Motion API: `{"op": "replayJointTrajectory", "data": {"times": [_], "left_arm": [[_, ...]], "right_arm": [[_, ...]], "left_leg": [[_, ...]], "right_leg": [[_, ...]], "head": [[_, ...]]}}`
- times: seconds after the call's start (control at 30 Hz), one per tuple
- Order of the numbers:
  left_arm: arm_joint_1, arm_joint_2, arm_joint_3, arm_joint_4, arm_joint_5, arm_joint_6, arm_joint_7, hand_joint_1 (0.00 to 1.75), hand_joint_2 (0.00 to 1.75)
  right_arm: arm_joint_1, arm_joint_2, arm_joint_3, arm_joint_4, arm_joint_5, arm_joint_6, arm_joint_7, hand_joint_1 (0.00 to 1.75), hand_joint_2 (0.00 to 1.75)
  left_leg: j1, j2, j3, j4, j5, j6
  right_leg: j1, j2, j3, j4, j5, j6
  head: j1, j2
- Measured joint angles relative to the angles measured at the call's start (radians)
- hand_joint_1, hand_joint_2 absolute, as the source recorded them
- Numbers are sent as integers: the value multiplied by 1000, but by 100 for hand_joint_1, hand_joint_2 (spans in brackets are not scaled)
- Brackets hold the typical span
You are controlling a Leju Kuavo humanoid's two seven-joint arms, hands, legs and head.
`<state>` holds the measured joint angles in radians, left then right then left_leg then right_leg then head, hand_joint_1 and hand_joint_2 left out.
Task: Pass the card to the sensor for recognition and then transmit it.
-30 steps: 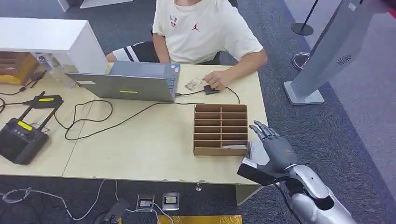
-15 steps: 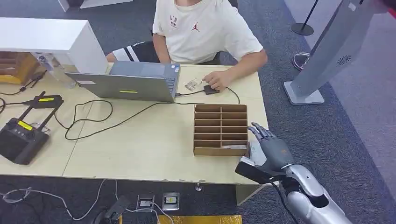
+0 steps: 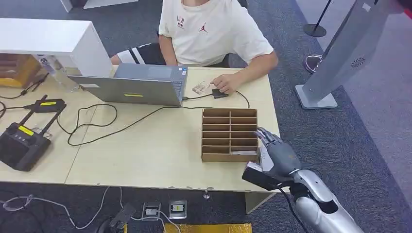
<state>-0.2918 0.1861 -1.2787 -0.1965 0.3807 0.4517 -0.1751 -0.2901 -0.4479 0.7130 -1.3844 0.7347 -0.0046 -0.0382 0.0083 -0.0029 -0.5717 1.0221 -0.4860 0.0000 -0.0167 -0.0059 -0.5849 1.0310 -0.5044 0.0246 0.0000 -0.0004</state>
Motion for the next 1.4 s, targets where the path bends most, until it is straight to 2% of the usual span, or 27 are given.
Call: {"op": "replayJointTrajectory", "data": {"times": [1.07, 1.13, 1.17, 1.27, 1.3, 1.33, 1.37, 1.4], "left_arm": [[6, 0, 0, 0, -20, 9, 0, 0, 0], [8, 0, 0, 0, -20, 10, 0, 0, 0], [9, 0, 0, 0, -20, 10, 0, 0, 0], [11, -1, 0, 0, -20, 10, 2, 0, 0], [11, -1, 0, 0, -20, 10, 6, 0, 0], [12, -1, 0, 0, -20, 9, 9, 0, 0], [12, -1, 0, 0, -20, 9, 11, 0, 0], [12, -1, 0, 0, -20, 8, 11, 0, 0]], "right_arm": [[-33, 42, 42, 1, -6, 46, -32, 0, 175], [-34, 43, 44, 4, 3, 50, -31, 17, 175], [-35, 43, 45, 6, 5, 52, -29, 147, 175], [-38, 43, 48, 14, 13, 61, -24, 147, 175], [-39, 44, 50, 17, 17, 66, -20, 115, 175], [-40, 44, 51, 19, 19, 69, -18, 117, 175], [-41, 45, 52, 22, 20, 73, -17, 129, 175], [-42, 45, 53, 25, 21, 77, -16, 154, 175]], "left_leg": [[0, 0, 0, 0, 0, 0], [0, 0, 0, 0, 0, 0], [0, 0, 0, 0, 0, 0], [0, 0, 0, 0, 0, 0], [0, 0, 0, 0, 0, 0], [0, 0, 0, 0, 0, 0], [0, 0, 0, 0, 0, 0], [0, 0, 0, 0, 0, 0]], "right_leg": [[0, 0, 0, 0, 0, 0], [0, 0, 0, 0, 0, 0], [0, 0, 0, 0, 0, 0], [0, 0, 0, 0, 0, 0], [0, 0, 0, 0, 0, 0], [0, 0, 0, 0, 0, 0], [0, 0, 0, 0, 0, 0], [0, 0, 0, 0, 0, 0]], "head": [[0, 0], [0, 0], [0, 0], [0, 0], [0, 0], [0, 0], [0, 0], [0, 0]]}}
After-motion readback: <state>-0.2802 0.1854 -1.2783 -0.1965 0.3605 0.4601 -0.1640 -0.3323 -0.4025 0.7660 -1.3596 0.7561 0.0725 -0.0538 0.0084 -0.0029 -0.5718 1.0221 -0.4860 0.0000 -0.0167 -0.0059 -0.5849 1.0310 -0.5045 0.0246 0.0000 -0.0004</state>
